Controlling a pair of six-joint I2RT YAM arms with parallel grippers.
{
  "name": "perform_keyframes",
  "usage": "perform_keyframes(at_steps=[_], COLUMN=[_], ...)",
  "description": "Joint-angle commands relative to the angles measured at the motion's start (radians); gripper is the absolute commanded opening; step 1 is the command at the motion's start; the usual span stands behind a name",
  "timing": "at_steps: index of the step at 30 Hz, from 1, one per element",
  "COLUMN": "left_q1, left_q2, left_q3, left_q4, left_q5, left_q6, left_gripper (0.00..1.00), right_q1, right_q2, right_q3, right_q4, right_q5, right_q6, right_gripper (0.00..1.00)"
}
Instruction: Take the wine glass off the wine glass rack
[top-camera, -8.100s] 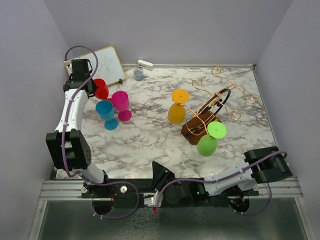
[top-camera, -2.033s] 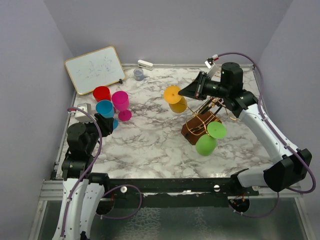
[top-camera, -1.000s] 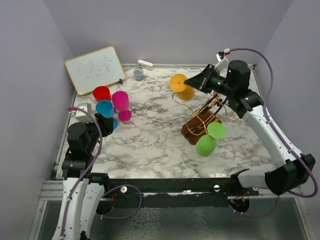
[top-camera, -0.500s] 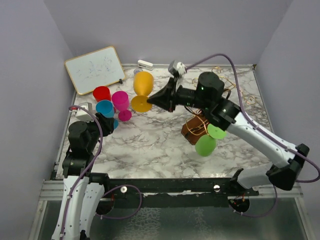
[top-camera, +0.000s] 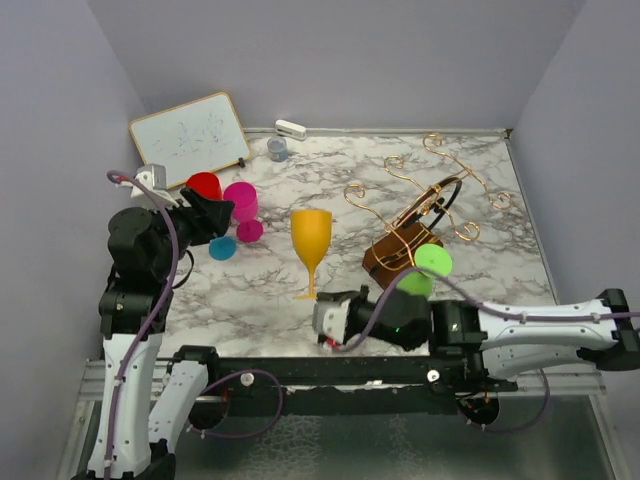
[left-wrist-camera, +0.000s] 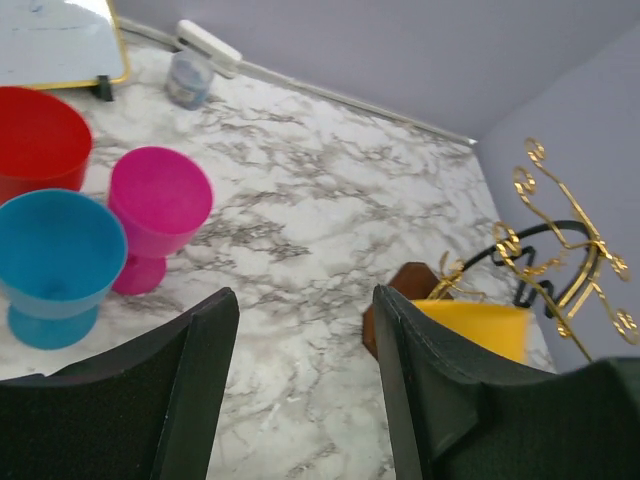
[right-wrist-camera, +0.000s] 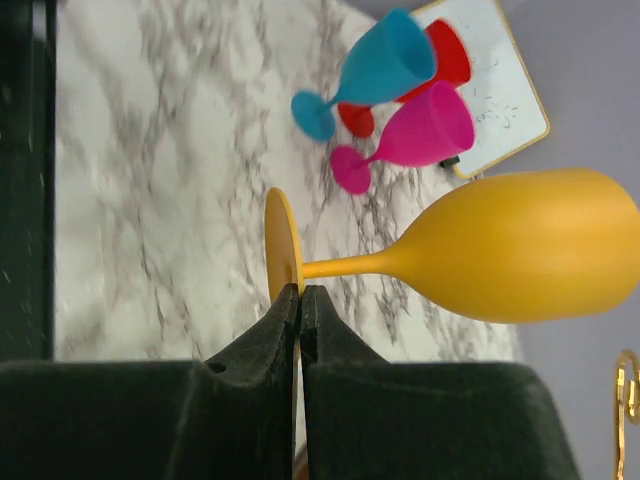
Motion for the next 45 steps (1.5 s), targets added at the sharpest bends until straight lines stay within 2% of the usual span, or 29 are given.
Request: perform_keyframes(at_steps=[1,5,9,11,23,39,42,45], left_q1=[-0.005,-0.046,-0.063,-0.063,-0.095,-0.140,-0.140,-0.140], left_q2=[0.101,0.139,0.114,0.099,0.061,0.034,0.042,0.050], left_q3=[0.160,0.214,0.115,0.065,0.030,-0.048,-0.054,-0.065], left_q4=[-0.135,-0.240,-0.205,-0.189,-0.206,-0.274,-0.292,-0.302], left_q5=[0.263,0.327,0.424,0.462,0.469,0.478,0.478,0.481], left_q6=[-0.022,0.008,-0.029,-0.039,-0.021,0.066,0.090,0.113], left_gripper=[0.60,0.61,0.61,0.61,0.62,0.61,0.55,0.42], right_q1=[0.192,0.281,0.316,0.322,0.344,0.345,0.345,0.345], right_q2=[0.009,0.021,0.055,0.081,0.286,0.421,0.433,0.443], right_q3=[-0.269,-0.438,-0.532,-0.553,-0.537,-0.524,-0.520,-0.515], right_q4=[0.222,0.520,0.713,0.756,0.838,1.002,1.017,1.021], right_q5=[0.448,0.534,0.543,0.539,0.539,0.550,0.556,0.560], right_q6=[-0.466,-0.758,-0.948,-1.005,-1.082,-1.178,-1.183,-1.184], right_gripper=[0.01,0.01,0.01,0.01,0.01,0.01,0.01,0.01])
